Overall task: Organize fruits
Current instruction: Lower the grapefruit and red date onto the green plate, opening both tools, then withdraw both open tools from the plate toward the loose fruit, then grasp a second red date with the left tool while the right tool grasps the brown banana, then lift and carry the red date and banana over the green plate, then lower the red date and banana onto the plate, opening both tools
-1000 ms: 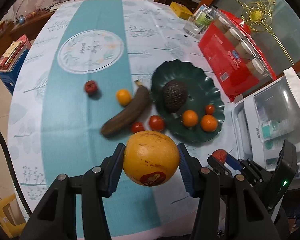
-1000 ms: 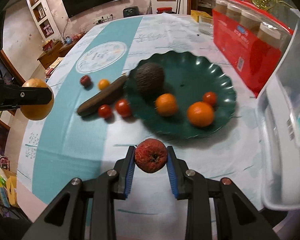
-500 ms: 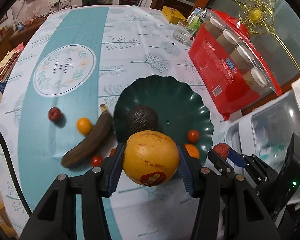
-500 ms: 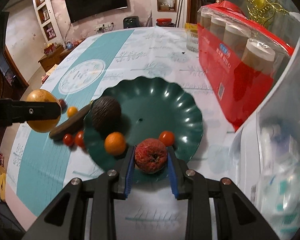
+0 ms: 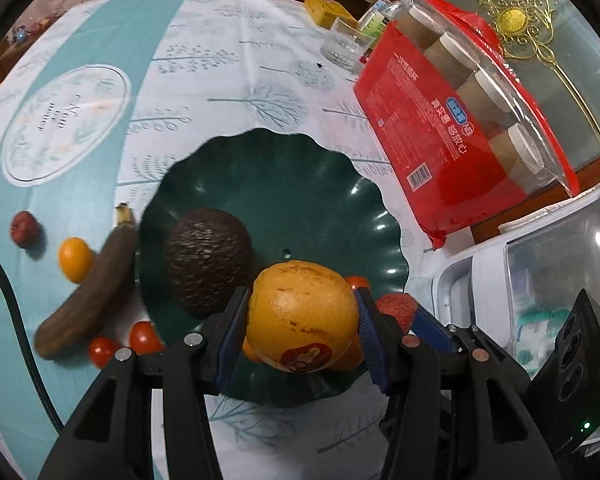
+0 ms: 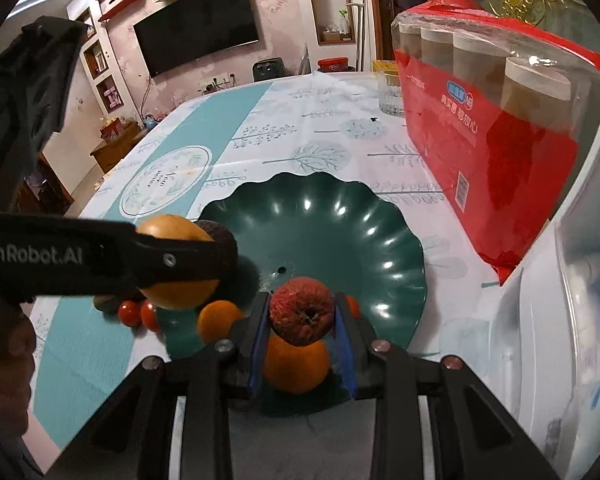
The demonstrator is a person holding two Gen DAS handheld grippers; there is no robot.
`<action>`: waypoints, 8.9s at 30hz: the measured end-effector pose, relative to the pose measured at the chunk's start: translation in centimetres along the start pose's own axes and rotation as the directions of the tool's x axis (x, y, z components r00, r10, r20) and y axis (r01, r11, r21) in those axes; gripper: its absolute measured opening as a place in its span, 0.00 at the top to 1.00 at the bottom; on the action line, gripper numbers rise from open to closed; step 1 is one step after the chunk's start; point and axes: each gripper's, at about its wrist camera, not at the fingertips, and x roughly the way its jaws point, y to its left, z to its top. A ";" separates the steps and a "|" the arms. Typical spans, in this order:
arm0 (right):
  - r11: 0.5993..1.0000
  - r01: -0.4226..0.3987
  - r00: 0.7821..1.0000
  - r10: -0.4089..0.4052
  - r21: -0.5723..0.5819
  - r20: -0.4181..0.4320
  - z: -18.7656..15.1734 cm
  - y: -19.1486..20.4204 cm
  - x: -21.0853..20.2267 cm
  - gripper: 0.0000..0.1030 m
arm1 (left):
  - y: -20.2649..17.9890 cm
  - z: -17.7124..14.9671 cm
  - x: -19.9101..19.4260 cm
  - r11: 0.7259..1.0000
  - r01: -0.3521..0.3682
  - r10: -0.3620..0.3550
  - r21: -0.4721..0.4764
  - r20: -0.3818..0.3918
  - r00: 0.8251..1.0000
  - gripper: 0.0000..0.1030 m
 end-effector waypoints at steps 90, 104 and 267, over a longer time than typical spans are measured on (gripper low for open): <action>0.922 0.385 0.922 -0.386 -0.046 -0.015 -3.9 27.2 -0.2 0.39 | 25.0 -3.8 -15.7 0.999 -0.047 0.047 0.010 0.012 0.999 0.19; 0.935 0.354 0.935 -0.354 0.002 -0.015 -0.7 24.4 6.2 0.39 | 24.6 3.3 -8.3 0.999 -0.045 0.045 -0.009 0.022 0.999 0.19; 0.997 0.003 0.973 0.015 0.078 -0.229 4.5 3.5 1.6 0.44 | 5.2 -7.9 -4.4 0.998 0.010 -0.004 -0.058 0.092 0.996 0.31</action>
